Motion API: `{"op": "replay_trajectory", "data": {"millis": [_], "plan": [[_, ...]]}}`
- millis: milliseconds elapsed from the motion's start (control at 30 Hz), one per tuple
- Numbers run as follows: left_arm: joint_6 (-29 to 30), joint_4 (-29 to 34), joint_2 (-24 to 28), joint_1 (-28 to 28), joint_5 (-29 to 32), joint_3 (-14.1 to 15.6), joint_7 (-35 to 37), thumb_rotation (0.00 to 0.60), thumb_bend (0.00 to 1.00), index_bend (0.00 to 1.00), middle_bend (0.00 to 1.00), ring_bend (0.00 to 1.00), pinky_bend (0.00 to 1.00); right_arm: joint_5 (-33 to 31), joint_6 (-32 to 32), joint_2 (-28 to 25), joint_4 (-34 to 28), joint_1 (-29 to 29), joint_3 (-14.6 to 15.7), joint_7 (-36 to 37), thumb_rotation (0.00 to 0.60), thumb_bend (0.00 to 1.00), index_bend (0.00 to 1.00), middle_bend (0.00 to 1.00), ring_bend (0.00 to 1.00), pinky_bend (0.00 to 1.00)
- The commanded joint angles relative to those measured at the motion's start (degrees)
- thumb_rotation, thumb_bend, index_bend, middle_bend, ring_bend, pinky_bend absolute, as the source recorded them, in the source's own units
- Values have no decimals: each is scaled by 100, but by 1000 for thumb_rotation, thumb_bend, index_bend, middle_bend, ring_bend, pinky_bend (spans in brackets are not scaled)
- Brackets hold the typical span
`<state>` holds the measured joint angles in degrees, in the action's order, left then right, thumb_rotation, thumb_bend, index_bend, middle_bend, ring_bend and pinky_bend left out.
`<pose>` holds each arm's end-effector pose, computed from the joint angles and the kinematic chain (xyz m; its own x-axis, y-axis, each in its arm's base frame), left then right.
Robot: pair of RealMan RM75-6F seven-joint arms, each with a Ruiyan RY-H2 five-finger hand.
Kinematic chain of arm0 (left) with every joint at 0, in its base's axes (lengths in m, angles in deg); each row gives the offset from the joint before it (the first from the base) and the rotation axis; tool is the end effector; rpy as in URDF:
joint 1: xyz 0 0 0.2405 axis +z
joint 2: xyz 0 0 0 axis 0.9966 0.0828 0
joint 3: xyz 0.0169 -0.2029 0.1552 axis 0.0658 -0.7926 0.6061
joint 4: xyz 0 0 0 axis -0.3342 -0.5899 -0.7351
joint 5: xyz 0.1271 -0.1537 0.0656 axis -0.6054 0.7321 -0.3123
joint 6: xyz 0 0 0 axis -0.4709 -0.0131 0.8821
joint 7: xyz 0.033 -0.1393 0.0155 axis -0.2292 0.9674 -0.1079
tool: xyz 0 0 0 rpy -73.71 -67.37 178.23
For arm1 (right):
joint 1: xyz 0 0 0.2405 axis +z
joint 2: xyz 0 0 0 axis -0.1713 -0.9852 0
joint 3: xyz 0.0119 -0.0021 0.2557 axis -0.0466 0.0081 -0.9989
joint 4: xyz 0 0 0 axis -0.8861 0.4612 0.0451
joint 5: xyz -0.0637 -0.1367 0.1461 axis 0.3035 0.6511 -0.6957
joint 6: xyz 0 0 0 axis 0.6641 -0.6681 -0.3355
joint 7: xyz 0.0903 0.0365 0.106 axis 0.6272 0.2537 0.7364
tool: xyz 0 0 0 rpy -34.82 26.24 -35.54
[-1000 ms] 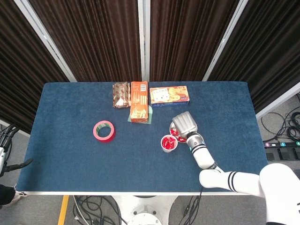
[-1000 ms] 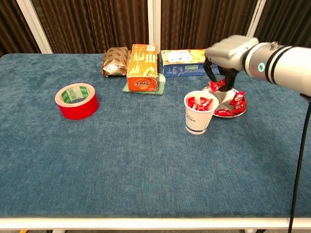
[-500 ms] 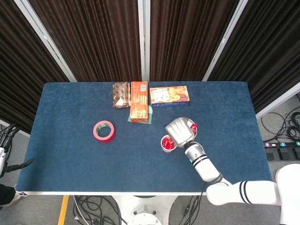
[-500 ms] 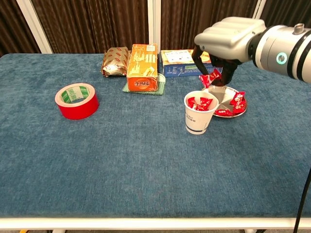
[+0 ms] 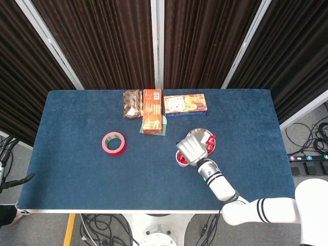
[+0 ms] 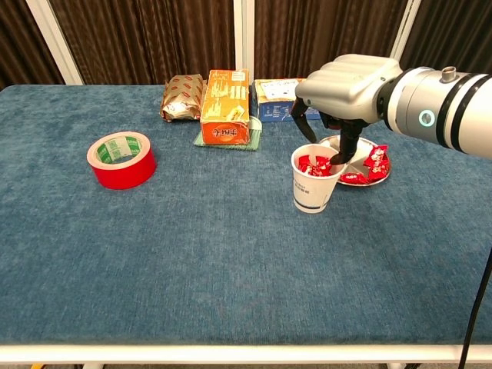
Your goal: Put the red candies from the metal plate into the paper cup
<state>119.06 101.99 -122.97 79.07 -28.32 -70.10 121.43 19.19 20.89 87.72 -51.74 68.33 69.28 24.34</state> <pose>-0.3649 0.1927 0.1837 0.1073 -0.0724 0.9916 0.9864 -0.1171 -0.1152 -0.0851 -0.3328 -0.0189 0.8167 -0.1214 0.5642 -0.5324 -0.5360 0.6552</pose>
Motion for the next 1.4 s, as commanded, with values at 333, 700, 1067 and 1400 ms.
{"op": "replay_trajectory", "data": {"millis": [333,700,1067,1400], "plan": [[-9,-8,-15,-7,-17,3,9,600,117,127,100,34,98,-305,-102,-211,191,-69,-95,54,600,88,481,1000,1000,1000],[-15,-74,-40,6,-8,9,55,600,117,127,100,34,98,-1460,463,270,1392,-72,55,13,600,91,480,1000,1000,1000],[-47,-133,-64,-4,-9,16,83,600,117,127,100,34,98,-1506,638,686,1973,-84,52,143,600,101,476,1000,1000,1000],[-78,-246,-95,-14,10,9,154,600,117,127,100,34,98,-1402,727,895,2148,-40,-85,286,600,101,476,1000,1000,1000]]}}
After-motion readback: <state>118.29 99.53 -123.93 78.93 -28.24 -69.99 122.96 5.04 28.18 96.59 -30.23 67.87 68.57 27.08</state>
